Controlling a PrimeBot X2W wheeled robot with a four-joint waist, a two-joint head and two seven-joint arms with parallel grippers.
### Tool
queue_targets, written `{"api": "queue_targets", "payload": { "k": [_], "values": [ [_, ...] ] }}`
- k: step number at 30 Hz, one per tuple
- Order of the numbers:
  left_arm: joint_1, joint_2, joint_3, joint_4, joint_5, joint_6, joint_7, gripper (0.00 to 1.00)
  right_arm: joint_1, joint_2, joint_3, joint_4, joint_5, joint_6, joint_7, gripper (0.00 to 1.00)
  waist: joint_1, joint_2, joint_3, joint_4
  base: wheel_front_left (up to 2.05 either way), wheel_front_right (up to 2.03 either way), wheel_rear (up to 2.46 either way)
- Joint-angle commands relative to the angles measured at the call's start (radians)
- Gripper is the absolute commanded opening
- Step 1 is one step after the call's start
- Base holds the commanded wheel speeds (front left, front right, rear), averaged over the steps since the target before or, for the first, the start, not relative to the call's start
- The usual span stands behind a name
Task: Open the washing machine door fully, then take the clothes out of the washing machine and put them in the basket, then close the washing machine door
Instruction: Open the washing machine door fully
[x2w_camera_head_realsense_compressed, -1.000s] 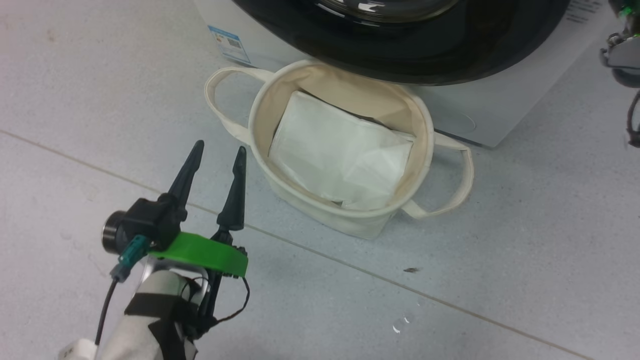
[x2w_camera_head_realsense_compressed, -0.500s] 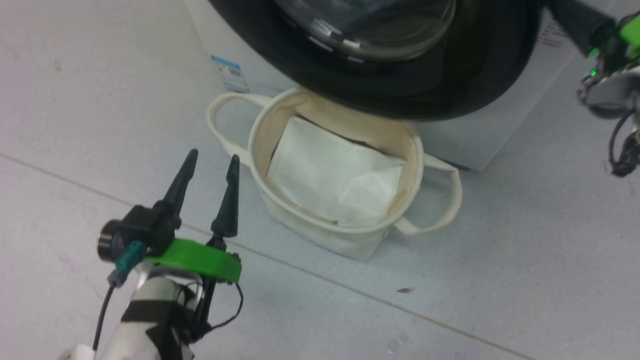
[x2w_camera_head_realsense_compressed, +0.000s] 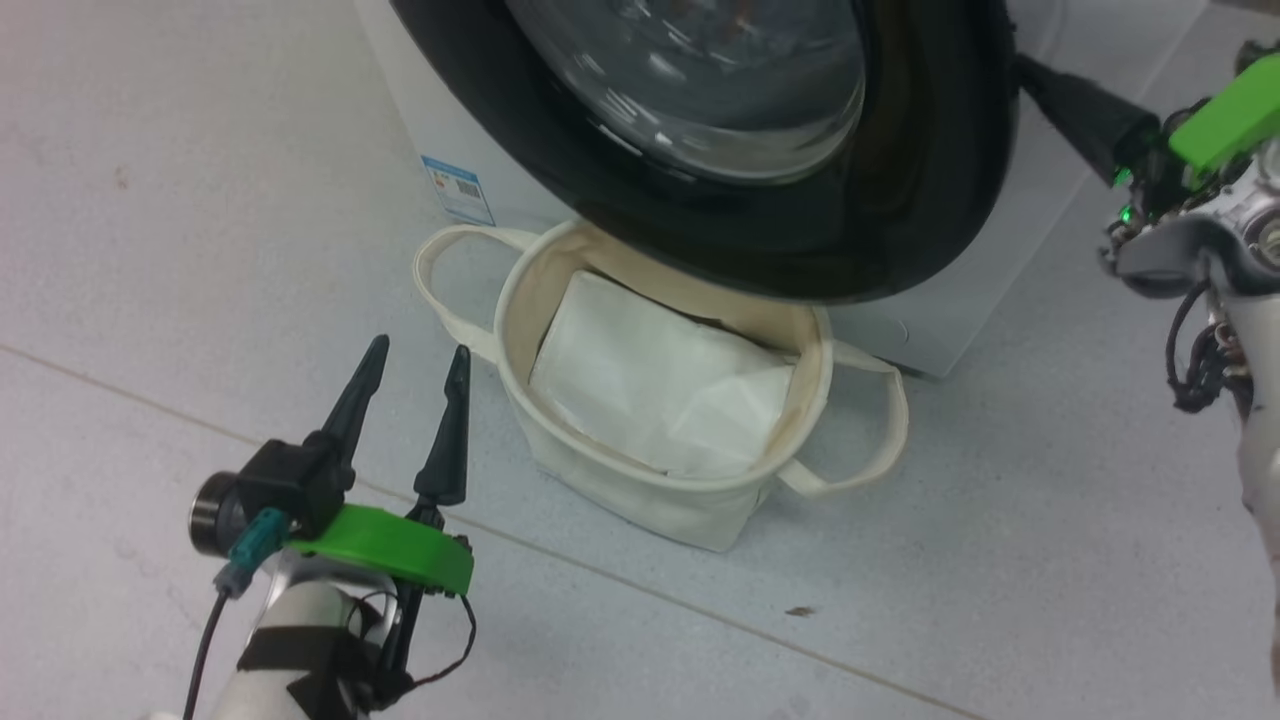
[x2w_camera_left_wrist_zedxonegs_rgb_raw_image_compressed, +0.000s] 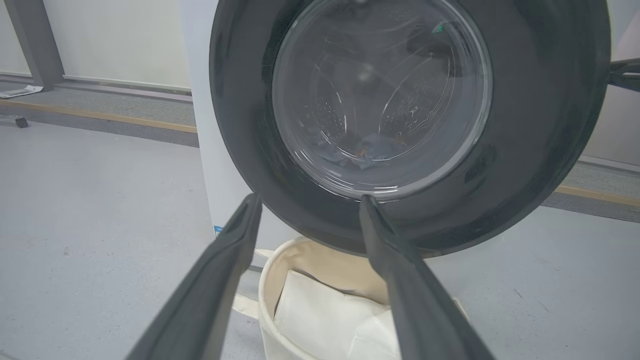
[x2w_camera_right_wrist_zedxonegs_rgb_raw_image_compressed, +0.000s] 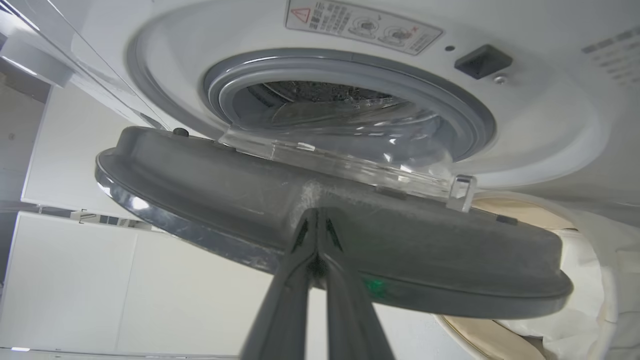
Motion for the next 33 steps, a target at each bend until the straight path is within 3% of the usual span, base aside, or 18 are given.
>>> {"api": "queue_targets", "payload": {
  "k": [1, 19, 33],
  "values": [
    [-0.006, 0.017, 0.038, -0.025, 0.008, -0.005, -0.012, 1.00, 0.010, 0.070, 0.046, -0.047, 0.008, 0.001, 0.031, 0.00, 0.0000, 0.0000, -0.011, -0.001, 0.00, 0.00, 0.00],
    [0.046, 0.031, 0.062, -0.007, 0.016, -0.012, -0.012, 1.00, 0.261, 0.163, 0.175, -0.293, 0.020, 0.001, 0.108, 0.00, 0.0000, 0.0000, -0.120, -0.016, 0.00, 0.00, 0.00],
    [0.060, 0.047, 0.071, -0.005, 0.011, -0.009, -0.012, 1.00, 0.354, 0.227, 0.272, -0.411, 0.016, 0.001, 0.114, 0.00, 0.0000, 0.0000, -0.138, 0.001, 0.00, 0.00, 0.00]
  ]
}}
